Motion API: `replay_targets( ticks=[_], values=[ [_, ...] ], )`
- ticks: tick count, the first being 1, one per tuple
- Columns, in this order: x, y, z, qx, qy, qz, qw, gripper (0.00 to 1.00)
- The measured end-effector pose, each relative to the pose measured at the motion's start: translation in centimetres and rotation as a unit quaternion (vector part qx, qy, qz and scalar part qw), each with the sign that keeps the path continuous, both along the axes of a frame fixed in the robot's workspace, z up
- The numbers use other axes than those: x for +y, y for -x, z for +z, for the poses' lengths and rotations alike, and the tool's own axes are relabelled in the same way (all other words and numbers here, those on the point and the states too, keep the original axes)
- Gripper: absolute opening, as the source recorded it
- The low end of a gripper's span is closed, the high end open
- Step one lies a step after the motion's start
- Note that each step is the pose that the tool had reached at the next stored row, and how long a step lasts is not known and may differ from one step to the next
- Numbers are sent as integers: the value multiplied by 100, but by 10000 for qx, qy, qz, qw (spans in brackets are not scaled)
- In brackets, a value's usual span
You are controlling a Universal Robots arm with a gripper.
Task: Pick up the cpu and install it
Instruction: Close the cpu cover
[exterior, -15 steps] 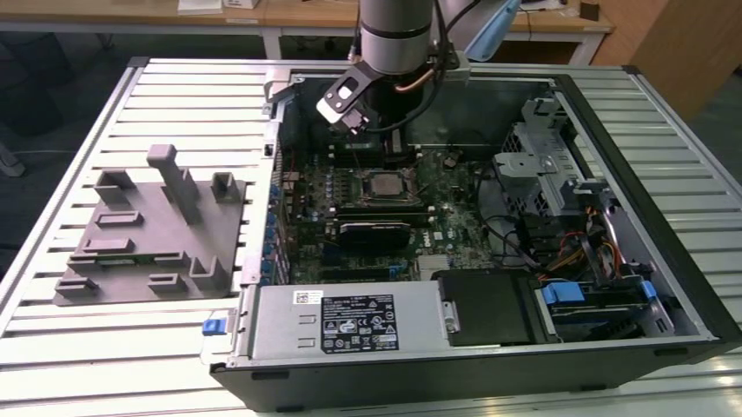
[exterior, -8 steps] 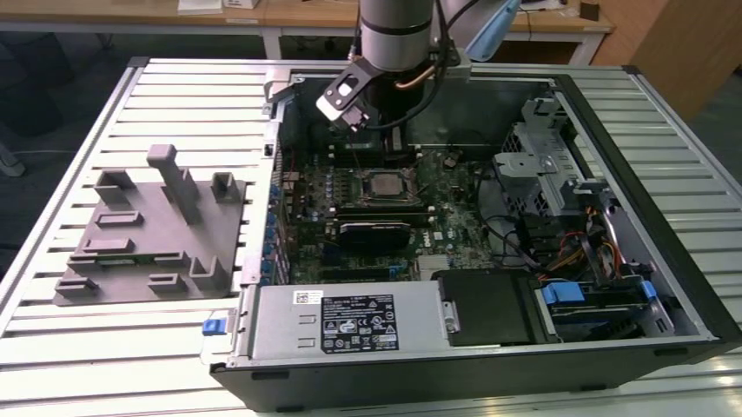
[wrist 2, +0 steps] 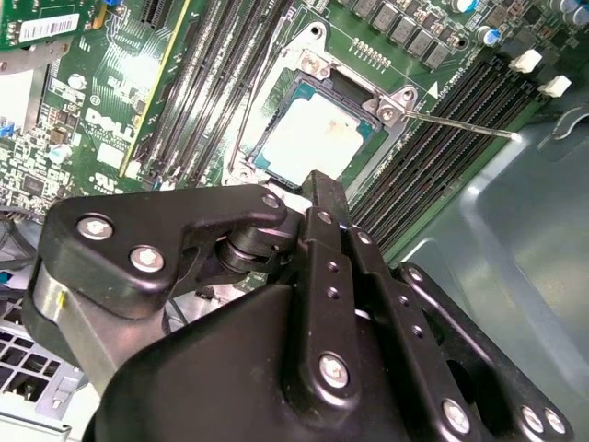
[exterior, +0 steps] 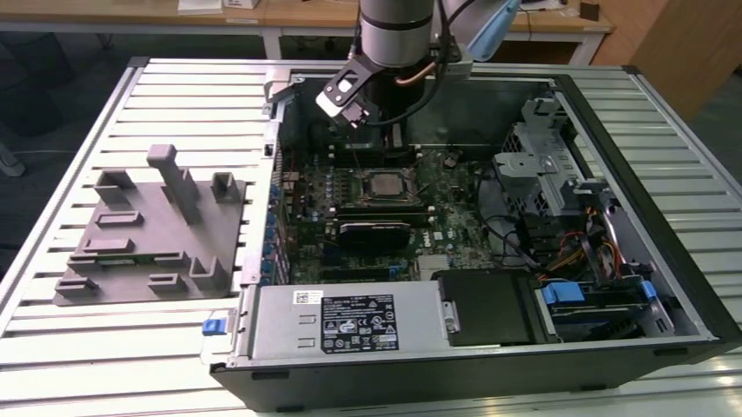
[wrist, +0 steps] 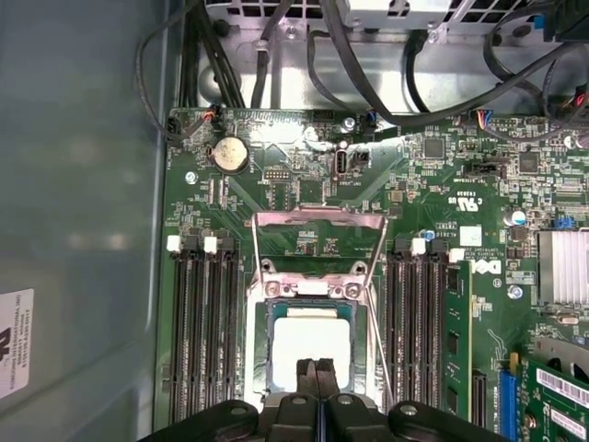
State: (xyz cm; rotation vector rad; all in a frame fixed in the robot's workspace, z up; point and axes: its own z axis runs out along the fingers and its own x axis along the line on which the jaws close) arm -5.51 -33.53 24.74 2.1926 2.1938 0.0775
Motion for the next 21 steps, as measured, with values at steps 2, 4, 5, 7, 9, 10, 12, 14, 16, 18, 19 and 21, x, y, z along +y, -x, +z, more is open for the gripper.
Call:
replay_targets(
  ticks=[2,4,5,7,9,10,12,14,16,18,19,21],
  values=[
    [0,0,16,0,0,-1,10000,11],
    [0,0,34,0,0,-4,10000,11],
    [0,0,42,0,0,-6,10000,11],
    [0,0,54,0,0,-8,10000,11],
    [0,0,61,0,-1,-10,10000,11],
    [0,0,62,-1,-2,-11,10000,11],
    [-16,-1,64,0,-4,-11,10000,11],
    [-48,0,63,0,-8,-13,10000,11],
    [-65,-4,63,0,-9,-12,10000,11],
    [-65,-30,64,2,-8,-13,10000,11],
    [-65,-50,63,3,-8,-13,10000,11],
    [-65,-81,64,12,-8,-13,10000,11]
  ],
)
